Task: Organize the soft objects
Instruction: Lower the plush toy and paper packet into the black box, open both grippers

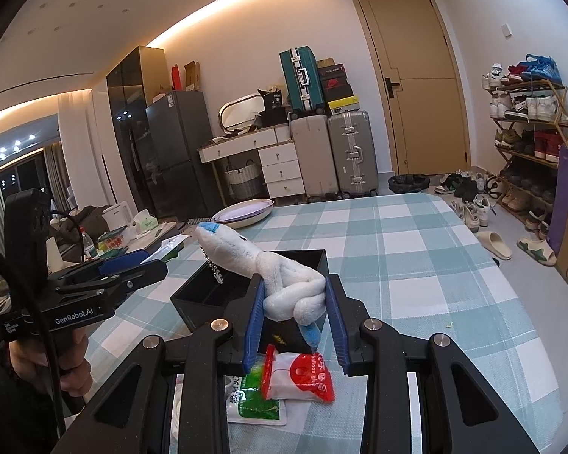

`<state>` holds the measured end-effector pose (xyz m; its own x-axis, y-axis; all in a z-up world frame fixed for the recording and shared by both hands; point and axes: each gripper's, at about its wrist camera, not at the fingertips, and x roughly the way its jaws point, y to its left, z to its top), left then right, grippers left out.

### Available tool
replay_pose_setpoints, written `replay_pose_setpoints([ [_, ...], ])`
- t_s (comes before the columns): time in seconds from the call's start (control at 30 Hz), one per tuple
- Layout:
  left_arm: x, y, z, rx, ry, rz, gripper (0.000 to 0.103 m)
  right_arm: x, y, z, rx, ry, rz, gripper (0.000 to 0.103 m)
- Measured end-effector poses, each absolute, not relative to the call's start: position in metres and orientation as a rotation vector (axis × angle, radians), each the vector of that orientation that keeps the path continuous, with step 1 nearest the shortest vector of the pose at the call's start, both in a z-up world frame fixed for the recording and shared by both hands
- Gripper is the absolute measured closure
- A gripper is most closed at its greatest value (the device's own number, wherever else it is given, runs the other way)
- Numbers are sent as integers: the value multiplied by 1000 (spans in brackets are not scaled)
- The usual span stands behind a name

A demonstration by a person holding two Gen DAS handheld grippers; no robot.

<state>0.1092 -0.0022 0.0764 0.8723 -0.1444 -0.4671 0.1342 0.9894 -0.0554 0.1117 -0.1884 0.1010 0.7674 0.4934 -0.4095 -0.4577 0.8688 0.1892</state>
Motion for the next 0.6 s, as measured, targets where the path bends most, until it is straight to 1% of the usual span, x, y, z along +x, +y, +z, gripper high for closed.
replay_pose_setpoints([
  [0.6,154,1,60,0,540,-115,45,170,-146,90,74,549,536,71],
])
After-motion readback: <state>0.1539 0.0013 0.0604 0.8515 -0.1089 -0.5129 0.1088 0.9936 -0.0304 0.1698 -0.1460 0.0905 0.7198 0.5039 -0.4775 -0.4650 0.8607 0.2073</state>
